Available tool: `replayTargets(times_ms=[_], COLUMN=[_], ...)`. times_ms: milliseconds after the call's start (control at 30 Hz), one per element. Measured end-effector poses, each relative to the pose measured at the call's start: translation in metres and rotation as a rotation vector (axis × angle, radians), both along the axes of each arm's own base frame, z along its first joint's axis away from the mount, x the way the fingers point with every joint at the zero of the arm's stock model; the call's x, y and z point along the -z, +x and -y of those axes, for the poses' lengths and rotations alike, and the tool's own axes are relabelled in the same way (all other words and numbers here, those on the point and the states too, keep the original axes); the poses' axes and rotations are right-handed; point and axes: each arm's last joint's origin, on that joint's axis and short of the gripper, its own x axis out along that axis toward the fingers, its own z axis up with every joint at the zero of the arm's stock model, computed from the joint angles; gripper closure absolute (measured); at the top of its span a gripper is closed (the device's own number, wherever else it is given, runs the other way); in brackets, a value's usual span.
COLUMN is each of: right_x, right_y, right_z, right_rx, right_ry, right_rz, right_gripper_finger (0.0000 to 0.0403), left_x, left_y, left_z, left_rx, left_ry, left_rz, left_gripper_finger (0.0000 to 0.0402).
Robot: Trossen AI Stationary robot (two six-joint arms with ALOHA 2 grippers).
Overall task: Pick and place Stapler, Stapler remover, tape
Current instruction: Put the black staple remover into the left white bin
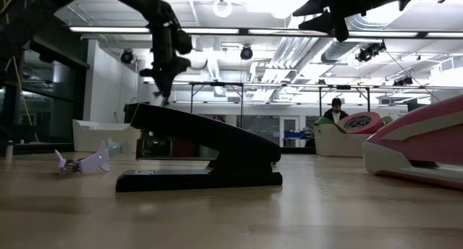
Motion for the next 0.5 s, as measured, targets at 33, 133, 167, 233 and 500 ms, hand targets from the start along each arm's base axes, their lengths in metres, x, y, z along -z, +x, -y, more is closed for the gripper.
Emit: replayTargets(times_ms=[33, 133, 167, 233, 500], right_x=[0.0, 0.001, 0.001, 0.001, 0.001], right_y=[0.0, 0.0, 0.0, 0.0, 0.0], right_z=[0.0, 0.0, 0.0, 0.0, 0.0], right_rx=[0.0, 0.0, 0.0, 0.0, 0.001], right_ry=[0.0, 0.007, 0.012, 0.013, 0.014], right_rz=[0.0, -0.004, -0.004, -0.003, -0.008], right_gripper_finger=[0.0194, 0.0194, 0.0194, 0.0194, 0.0194], left_x=[0.006, 0.022, 0.027, 0.034, 0.052], left_y=[-0.001, -0.003, -0.004, -0.007, -0.018], left_z=[0.001, 0.004, 0.006, 0.009, 0.02], left_rx=[-0.005, -0.018, -0.019, -0.021, -0.034], left_ry=[-0.02, -0.071, -0.088, -0.105, -0.118], left_rz=[-0.015, -0.061, -0.073, -0.105, -0.23], left_gripper_finger=[0.0359, 0.0353, 0.0352, 0.0354, 0.0359])
